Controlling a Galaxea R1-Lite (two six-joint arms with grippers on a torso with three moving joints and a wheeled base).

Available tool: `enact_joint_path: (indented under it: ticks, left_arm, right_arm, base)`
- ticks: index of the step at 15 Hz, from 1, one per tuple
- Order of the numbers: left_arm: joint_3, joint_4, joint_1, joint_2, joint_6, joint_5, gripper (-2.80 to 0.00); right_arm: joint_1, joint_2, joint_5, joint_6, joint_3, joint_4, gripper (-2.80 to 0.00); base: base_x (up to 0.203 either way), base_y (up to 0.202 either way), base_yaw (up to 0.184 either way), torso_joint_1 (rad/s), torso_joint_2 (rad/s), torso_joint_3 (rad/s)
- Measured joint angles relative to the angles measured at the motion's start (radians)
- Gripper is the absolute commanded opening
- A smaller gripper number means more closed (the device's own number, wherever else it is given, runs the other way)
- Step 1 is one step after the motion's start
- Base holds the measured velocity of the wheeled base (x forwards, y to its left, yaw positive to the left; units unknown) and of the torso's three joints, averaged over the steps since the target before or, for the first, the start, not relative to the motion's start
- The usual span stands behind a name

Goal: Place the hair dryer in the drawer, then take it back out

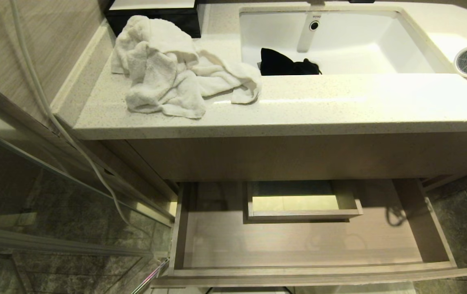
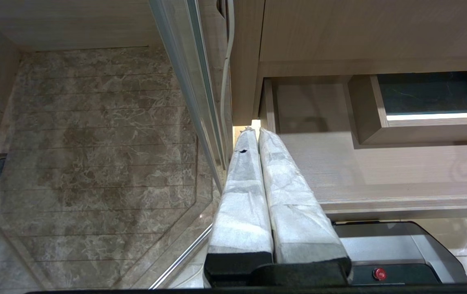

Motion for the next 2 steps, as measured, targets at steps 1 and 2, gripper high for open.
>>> enact_joint_path:
  ticks: [1,2]
  left_arm:
    - [0.0,0.0,0.0,0.0,0.0,0.0,-2.8]
    - [0.0,0.0,0.0,0.0,0.0,0.0,-2.8]
  right_arm:
    - [0.0,0.0,0.0,-0.001,0.0,0.0,-2.8]
    - [0.0,0.0,0.0,-0.001,0.0,0.0,-2.8]
  base:
    - [0.0,0.0,0.0,0.0,0.0,0.0]
    - [0.0,0.0,0.0,0.0,0.0,0.0]
